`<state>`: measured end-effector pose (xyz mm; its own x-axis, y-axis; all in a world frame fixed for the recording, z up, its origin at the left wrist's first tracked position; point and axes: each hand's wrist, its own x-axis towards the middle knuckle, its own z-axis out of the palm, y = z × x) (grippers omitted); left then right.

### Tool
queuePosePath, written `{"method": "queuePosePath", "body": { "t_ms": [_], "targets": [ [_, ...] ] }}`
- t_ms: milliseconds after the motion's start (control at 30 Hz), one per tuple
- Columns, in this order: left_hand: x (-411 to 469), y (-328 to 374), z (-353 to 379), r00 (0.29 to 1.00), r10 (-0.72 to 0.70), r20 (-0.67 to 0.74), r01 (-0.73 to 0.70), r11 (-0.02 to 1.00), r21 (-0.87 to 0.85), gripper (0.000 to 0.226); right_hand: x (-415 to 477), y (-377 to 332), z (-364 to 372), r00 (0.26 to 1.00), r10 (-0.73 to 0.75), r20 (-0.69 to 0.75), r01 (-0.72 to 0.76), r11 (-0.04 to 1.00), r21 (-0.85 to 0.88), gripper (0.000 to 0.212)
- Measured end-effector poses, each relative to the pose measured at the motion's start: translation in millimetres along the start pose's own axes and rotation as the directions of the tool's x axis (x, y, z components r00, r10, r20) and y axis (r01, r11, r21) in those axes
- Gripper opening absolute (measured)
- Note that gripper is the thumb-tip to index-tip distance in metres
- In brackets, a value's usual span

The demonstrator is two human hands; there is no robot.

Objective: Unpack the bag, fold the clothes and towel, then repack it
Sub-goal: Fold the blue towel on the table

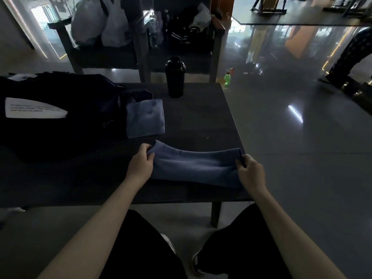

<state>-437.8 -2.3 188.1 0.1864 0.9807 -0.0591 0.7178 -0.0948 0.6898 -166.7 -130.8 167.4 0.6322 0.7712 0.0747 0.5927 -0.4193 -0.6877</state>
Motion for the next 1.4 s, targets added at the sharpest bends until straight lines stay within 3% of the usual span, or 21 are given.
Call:
{"method": "queuePosePath", "body": {
  "t_ms": [100, 200, 333, 400, 433, 500, 567, 667, 867, 1033, 1100, 1200, 1267, 1400],
  "targets": [
    [2.1, 2.5, 5.4, 0.999, 0.019, -0.031, -0.013, 0.981, 0.195, 0.023, 7.5, -0.2, 0.8, 0.999, 0.029, 0.014, -0.028, 0.998, -0.049, 0.017],
    [-0.3, 1.9, 11.2, 0.998, -0.010, -0.059, 0.026, 0.960, 0.280, 0.024, 6.8, -3.7, 0.2, 0.998, 0.062, 0.013, -0.060, 0.992, -0.109, 0.019],
    [-5.7, 5.4, 14.6, 0.986, 0.047, -0.160, 0.024, 0.911, 0.413, 0.028, -6.0, -12.7, -0.7, 0.994, -0.019, -0.112, -0.031, 0.905, -0.424, 0.029],
    [-8.6, 9.4, 23.6, 0.946, 0.258, -0.198, -0.132, 0.861, 0.491, 0.041, -11.8, -22.7, 7.8, 0.971, -0.201, -0.128, 0.117, 0.870, -0.478, 0.040],
    [-11.1, 14.9, 29.6, 0.918, 0.364, -0.154, -0.241, 0.824, 0.512, 0.046, -14.6, -29.3, 13.7, 0.956, -0.281, -0.079, 0.212, 0.856, -0.472, 0.045],
    [-14.6, 26.6, 44.7, 0.889, 0.456, 0.044, -0.409, 0.747, 0.524, 0.053, -19.9, -39.5, 27.5, 0.945, -0.292, 0.146, 0.327, 0.832, -0.448, 0.053],
    [-15.0, 27.8, 56.7, 0.909, 0.360, 0.212, -0.417, 0.749, 0.516, 0.055, -20.7, -35.4, 41.1, 0.932, -0.205, 0.299, 0.325, 0.836, -0.442, 0.059],
    [-12.7, 11.0, 58.9, 0.941, 0.190, 0.279, -0.316, 0.786, 0.531, 0.061, -17.9, -24.1, 45.1, 0.928, -0.138, 0.346, 0.295, 0.839, -0.457, 0.065],
    [-18.2, 2.0, 46.2, 0.963, 0.065, 0.261, -0.209, 0.789, 0.578, 0.073, -16.4, -16.8, 37.8, 0.937, -0.077, 0.341, 0.255, 0.818, -0.516, 0.072],
    [-21.4, -8.6, 38.5, 0.975, 0.020, 0.222, -0.145, 0.814, 0.563, 0.076, -15.2, -10.8, 25.5, 0.932, -0.031, 0.360, 0.225, 0.829, -0.512, 0.061],
    [-25.2, -9.4, 39.4, 0.980, 0.023, 0.199, -0.133, 0.817, 0.562, 0.076, -20.0, -16.2, 27.5, 0.951, -0.020, 0.308, 0.202, 0.796, -0.571, 0.058],
    [-29.7, -8.9, 42.7, 0.988, 0.015, 0.152, -0.099, 0.825, 0.556, 0.077, -43.6, -31.0, 39.8, 0.973, -0.162, 0.163, 0.226, 0.795, -0.563, 0.053],
    [-30.6, -7.6, 43.7, 0.991, 0.004, 0.133, -0.078, 0.829, 0.553, 0.078, -57.8, -37.6, 49.2, 0.954, -0.186, 0.237, 0.284, 0.818, -0.500, 0.053],
    [-32.0, -6.8, 41.1, 0.990, -0.014, 0.142, -0.066, 0.835, 0.546, 0.080, -47.9, -26.5, 52.6, 0.920, -0.157, 0.359, 0.327, 0.813, -0.482, 0.073]
  ]
}}
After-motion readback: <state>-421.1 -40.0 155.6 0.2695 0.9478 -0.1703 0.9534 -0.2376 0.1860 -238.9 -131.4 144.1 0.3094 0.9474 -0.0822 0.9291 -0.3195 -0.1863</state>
